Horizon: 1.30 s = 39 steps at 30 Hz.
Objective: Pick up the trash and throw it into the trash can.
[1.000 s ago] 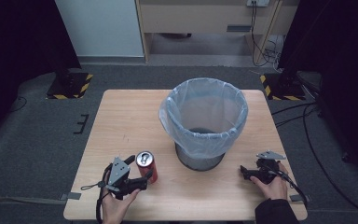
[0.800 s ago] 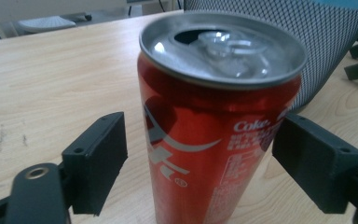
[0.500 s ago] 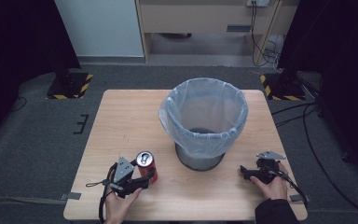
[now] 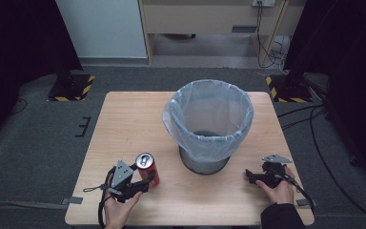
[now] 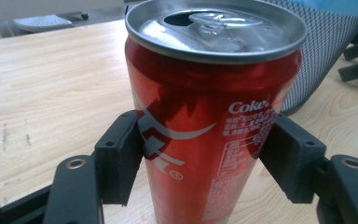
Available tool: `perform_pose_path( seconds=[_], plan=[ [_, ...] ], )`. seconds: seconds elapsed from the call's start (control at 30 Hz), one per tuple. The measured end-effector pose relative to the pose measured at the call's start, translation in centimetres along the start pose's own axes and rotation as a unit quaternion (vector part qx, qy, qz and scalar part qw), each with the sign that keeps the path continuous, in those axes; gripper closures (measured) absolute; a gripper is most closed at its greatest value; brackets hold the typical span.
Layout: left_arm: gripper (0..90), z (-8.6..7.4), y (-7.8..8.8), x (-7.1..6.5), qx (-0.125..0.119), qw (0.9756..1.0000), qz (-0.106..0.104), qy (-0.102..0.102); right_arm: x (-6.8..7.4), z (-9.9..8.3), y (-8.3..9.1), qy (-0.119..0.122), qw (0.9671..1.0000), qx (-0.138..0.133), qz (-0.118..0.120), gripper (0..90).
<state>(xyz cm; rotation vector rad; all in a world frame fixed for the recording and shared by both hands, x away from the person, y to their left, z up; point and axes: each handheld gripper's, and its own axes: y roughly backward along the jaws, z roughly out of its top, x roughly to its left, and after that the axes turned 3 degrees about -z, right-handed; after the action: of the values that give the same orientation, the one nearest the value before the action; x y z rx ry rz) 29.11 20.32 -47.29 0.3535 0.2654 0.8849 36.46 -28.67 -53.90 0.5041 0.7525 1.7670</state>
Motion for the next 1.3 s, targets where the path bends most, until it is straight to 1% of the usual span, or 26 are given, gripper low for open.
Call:
perform_pose_path(
  seconds=[0.07,0.13,0.2,0.4,0.57,0.6,0.7,0.73,0.9,1.0,1.1,1.13,1.23,1.27,1.3],
  plan=[
    [33.2,0.3,0.4,0.1,-0.01,0.9999,0.0,0.002,0.0,0.0,0.0,-0.001,1.0,0.0,0.0,0.5],
    [33.2,0.4,0.6,0.1,-0.013,0.9999,-0.001,0.003,0.0,0.0,0.0,0.0,1.0,0.0,0.0,0.5],
    [33.2,0.7,1.0,0.2,-0.023,0.9997,-0.006,0.005,0.0,0.0,0.0,0.0,1.0,0.0,0.0,0.5],
    [33.2,1.2,1.6,0.2,-0.035,0.9994,-0.003,0.003,0.0,0.0,0.0,-0.001,1.0,0.0,0.0,0.5],
    [33.2,1.7,2.4,0.3,-0.052,0.9986,-0.003,0.006,0.0,0.0,0.0,-0.001,1.0,0.0,0.0,0.5],
    [33.3,1.7,2.4,0.3,-0.052,0.9986,-0.003,0.006,0.0,0.0,0.0,-0.001,1.0,0.0,0.0,0.5],
    [33.3,2.2,3.0,0.3,-0.066,0.9978,-0.003,0.006,0.0,0.0,0.0,-0.001,1.0,0.0,0.0,0.5],
    [33.2,2.2,3.0,0.3,-0.066,0.9978,-0.003,0.006,0.0,0.0,0.0,-0.001,1.0,0.0,0.0,0.5],
    [33.2,3.1,4.1,0.2,-0.09,0.9959,-0.002,0.003,0.0,0.0,0.0,-0.001,1.0,0.0,0.0,0.5],
    [33.2,3.6,4.9,0.2,-0.107,0.9943,-0.002,0.004,0.0,0.0,0.0,-0.001,1.0,0.0,0.0,0.5],
    [33.2,4.2,5.6,0.2,-0.124,0.9923,0.001,0.001,0.0,0.0,0.0,0.0,1.0,0.0,0.0,0.5],
    [33.3,4.2,5.6,0.2,-0.124,0.9923,0.001,0.001,0.0,0.0,0.0,0.0,1.0,0.0,0.0,0.5],
    [33.3,4.5,5.9,0.2,-0.131,0.9914,0.002,-0.001,0.0,0.0,0.0,0.0,1.0,0.0,0.0,0.5],
    [33.3,4.9,6.1,0.3,-0.137,0.9905,0.003,-0.001,0.0,0.0,0.0,0.0,1.0,0.0,0.0,0.5],
    [33.2,4.9,6.1,0.3,-0.137,0.9905,0.003,-0.001,0.0,0.0,0.0,0.0,1.0,0.0,0.0,0.5]
  ],
)
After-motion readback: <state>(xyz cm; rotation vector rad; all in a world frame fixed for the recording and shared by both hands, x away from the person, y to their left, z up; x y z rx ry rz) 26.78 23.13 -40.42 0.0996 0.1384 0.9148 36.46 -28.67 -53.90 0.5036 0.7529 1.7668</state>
